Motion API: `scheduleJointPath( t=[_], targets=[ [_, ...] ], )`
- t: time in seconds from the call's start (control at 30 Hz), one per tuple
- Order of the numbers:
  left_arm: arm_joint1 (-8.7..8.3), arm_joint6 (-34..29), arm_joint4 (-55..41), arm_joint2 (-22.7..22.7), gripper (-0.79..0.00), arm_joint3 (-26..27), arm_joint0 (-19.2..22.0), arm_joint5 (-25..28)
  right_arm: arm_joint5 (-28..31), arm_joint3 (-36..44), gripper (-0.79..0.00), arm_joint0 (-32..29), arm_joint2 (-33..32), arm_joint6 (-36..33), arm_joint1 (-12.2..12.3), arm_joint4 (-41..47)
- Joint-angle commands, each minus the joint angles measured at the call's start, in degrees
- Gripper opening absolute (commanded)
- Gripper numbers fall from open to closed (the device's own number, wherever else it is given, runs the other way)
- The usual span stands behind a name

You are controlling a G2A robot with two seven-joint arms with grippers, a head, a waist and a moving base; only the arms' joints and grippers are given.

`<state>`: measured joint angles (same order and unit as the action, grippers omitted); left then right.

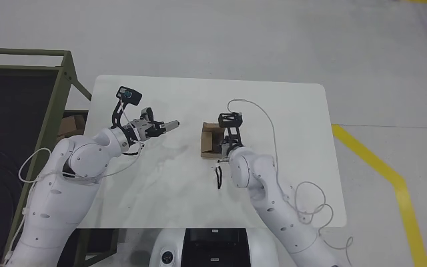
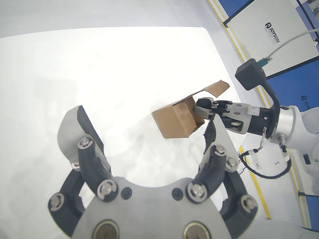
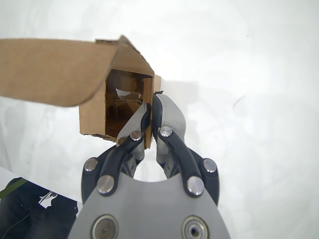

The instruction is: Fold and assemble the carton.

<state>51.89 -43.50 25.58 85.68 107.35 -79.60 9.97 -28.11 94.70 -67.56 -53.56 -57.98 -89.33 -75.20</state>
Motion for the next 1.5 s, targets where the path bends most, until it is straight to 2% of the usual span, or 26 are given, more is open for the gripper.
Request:
scheduleJointPath(
  t=[0.0, 0.17, 0.27, 0.37, 0.63, 0.87, 0.93, 1.0, 1.1, 1.17, 1.27, 1.37, 1.47],
  targets=[
    [0.00, 0.0, 0.0, 0.0, 0.000, 0.0, 0.0, 0.0, -0.5, -0.2, -0.785, 0.0, 0.4, -0.2, -0.1, -0.6],
    [0.00, 0.0, 0.0, 0.0, 0.000, 0.0, 0.0, 0.0, -1.7, -0.4, -0.776, 0.0, 0.8, -0.4, -0.4, -1.5],
    [0.00, 0.0, 0.0, 0.0, 0.000, 0.0, 0.0, 0.0, -1.6, -0.6, -0.539, 0.0, 1.0, -0.9, -0.5, -1.8],
    [0.00, 0.0, 0.0, 0.0, 0.000, 0.0, 0.0, 0.0, -1.2, -0.5, -0.477, -0.1, 0.9, -1.4, -0.6, -1.9],
    [0.00, 0.0, 0.0, 0.0, 0.000, 0.0, 0.0, 0.0, 1.1, 3.2, -0.419, -2.0, -0.9, 0.0, -0.4, -1.6],
    [0.00, 0.0, 0.0, 0.0, 0.000, 0.0, 0.0, 0.0, 9.1, 9.8, -0.379, -7.6, -5.8, 4.3, 0.9, 1.2],
    [0.10, -0.1, 0.1, -1.1, 0.000, -0.3, 0.0, 0.3, 11.4, 11.3, -0.397, -9.3, -7.4, 5.3, 1.3, 2.4],
    [0.18, -2.3, 0.2, -2.6, 0.000, -1.3, 1.5, 0.7, 13.5, 12.6, -0.388, -10.9, -8.8, 6.2, 1.6, 3.4],
    [0.39, -4.9, 0.7, -5.1, 0.000, -2.6, 4.3, 0.3, 17.4, 14.2, -0.305, -12.6, -10.6, 7.2, 2.2, 4.6],
    [0.58, -6.2, 0.2, -6.6, 0.000, -3.3, 6.2, 0.4, 20.5, 15.1, -0.157, -13.5, -11.5, 7.7, 2.5, 5.9],
    [0.84, -8.9, -3.3, -8.2, 0.000, -5.2, 9.1, 1.8, 23.9, 16.8, 0.000, -15.1, -12.7, 9.1, 3.0, 5.7],
    [0.95, -13.8, -4.4, -9.7, 0.000, -7.6, 12.5, 0.4, 24.5, 17.3, 0.000, -15.5, -12.9, 9.4, 3.1, 6.1],
    [0.97, -14.0, -4.2, -9.9, 0.000, -7.7, 12.9, 0.0, 24.5, 17.3, 0.000, -15.5, -12.9, 9.4, 3.1, 6.1]
  ],
)
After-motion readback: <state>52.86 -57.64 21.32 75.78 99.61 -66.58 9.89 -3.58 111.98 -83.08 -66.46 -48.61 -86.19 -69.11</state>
